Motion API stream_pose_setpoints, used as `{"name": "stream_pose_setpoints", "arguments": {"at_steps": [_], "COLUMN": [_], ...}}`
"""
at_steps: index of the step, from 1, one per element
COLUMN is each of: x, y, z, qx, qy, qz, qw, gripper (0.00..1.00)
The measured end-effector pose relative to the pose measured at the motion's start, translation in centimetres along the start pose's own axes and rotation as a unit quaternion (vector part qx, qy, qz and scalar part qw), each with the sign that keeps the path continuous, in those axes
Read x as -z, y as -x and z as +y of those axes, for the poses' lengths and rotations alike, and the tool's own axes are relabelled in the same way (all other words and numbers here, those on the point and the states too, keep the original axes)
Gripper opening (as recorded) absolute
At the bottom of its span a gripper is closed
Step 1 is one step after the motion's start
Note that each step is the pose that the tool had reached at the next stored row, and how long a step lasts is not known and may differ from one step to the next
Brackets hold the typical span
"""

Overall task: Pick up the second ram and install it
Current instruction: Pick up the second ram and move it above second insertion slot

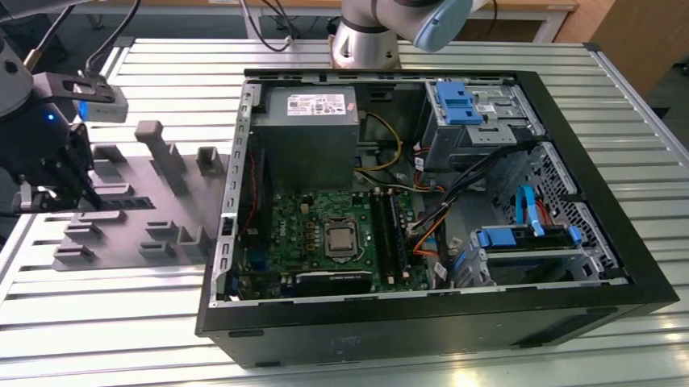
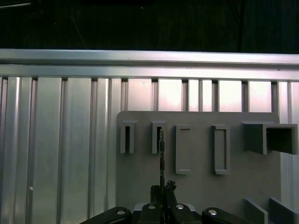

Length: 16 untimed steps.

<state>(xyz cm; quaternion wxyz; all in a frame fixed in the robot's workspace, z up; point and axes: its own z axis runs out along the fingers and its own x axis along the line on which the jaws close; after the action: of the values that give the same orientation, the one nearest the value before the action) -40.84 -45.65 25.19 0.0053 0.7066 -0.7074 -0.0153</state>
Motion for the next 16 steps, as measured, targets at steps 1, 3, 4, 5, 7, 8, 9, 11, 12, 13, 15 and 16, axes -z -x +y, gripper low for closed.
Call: {"name": "stream_pose_setpoints", "arguments": {"at_steps": [1, 3, 4, 5, 7, 8, 9, 11, 12, 13, 15, 16], "x": [0.07, 0.22, 0.29, 0.36, 0.50, 0.57, 0.64, 0.78, 0.86, 0.93, 1.06, 1.13], "y": [0.00, 0.00, 0.01, 0.00, 0.01, 0.01, 0.01, 0.01, 0.01, 0.01, 0.02, 0.02], "z": [0.00, 0.00, 0.01, 0.01, 0.01, 0.02, 0.02, 0.02, 0.03, 0.03, 0.03, 0.03], "qx": [0.000, 0.000, 0.000, 0.000, 0.000, 0.000, 0.000, 0.000, 0.000, 0.000, 0.000, 0.000], "qy": [0.0000, 0.0000, 0.0000, 0.0000, -0.0001, 0.0000, 0.0000, 0.0000, 0.0000, 0.0000, -0.0001, 0.0000], "qz": [0.0000, 0.0000, 0.0000, 0.0000, 0.0000, 0.0000, 0.0000, 0.0000, 0.0000, 0.0000, 0.0000, 0.0000], "qw": [1.0000, 1.0000, 1.0000, 1.0000, 1.0000, 1.0000, 1.0000, 1.0000, 1.0000, 1.0000, 1.0000, 1.0000], "gripper": [0.14, 0.14, 0.14, 0.14, 0.14, 0.14, 0.14, 0.14, 0.14, 0.14, 0.14, 0.14]}}
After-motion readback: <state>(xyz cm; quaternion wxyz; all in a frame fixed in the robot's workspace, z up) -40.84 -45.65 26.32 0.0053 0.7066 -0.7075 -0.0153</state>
